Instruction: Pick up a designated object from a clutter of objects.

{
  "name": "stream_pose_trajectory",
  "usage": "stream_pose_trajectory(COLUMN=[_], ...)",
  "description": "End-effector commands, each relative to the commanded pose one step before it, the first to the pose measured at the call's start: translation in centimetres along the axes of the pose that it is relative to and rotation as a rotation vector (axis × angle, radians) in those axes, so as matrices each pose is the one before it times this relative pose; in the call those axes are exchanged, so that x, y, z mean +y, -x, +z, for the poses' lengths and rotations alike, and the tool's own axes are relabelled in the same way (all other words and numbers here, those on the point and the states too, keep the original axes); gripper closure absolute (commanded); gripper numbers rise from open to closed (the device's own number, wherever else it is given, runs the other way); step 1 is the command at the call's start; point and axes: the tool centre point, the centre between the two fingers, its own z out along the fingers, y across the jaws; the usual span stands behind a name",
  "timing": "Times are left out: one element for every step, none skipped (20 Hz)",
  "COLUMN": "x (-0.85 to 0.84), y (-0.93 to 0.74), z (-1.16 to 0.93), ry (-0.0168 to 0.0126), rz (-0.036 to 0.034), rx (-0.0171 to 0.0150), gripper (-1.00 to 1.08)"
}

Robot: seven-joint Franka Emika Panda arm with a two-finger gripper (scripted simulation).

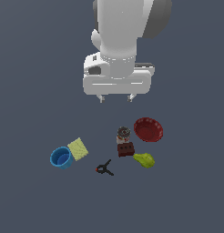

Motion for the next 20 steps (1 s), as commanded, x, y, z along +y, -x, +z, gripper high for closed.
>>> stream_pose_trajectory(x=[0.001,-0.004,-0.025,-0.032,-0.050,-0.049,-0.037,-0.028,0.009,-0.006,0.048,0.038,0.062,0.084,0.110,0.130,0.149,0.171,0.196,0.218], y=[0.000,-0.008,-0.024,-0.039,-0.051,-0.041,-0.024,-0.007,0.008,-0.012,-0.022,-0.047,-0.069,-0.091,-0.111,-0.131,-0.149,-0.167,-0.185,-0.201], z=[0.000,0.004,0.015,0.024,0.032,0.025,0.015,0.005,-0.005,0.011,0.008,0.025,0.038,0.051,0.063,0.075,0.088,0.101,0.115,0.130], ry=[0.00000,0.00043,0.00132,0.00213,0.00292,0.00252,0.00169,0.00086,-0.00019,0.00000,0.00002,0.00060,0.00091,0.00114,0.00135,0.00158,0.00184,0.00210,0.00234,0.00259], rz=[0.00000,-0.00110,-0.00344,-0.00553,-0.00754,-0.00642,-0.00420,-0.00197,0.00066,0.00000,-0.00096,-0.00270,-0.00386,-0.00499,-0.00603,-0.00713,-0.00825,-0.00941,-0.01057,-0.01171], rx=[0.00000,-0.00015,-0.00051,-0.00083,-0.00116,-0.00103,-0.00071,-0.00039,0.00005,0.00000,0.00016,-0.00004,-0.00010,-0.00011,-0.00012,-0.00015,-0.00020,-0.00026,-0.00032,-0.00039], gripper=[-0.20,-0.20,-0.20,-0.20,-0.20,-0.20,-0.20,-0.20,-0.20,-0.20,-0.20,-0.20,-0.20,-0.20,-0.20,-0.20,-0.20,-0.20,-0.20,-0.20])
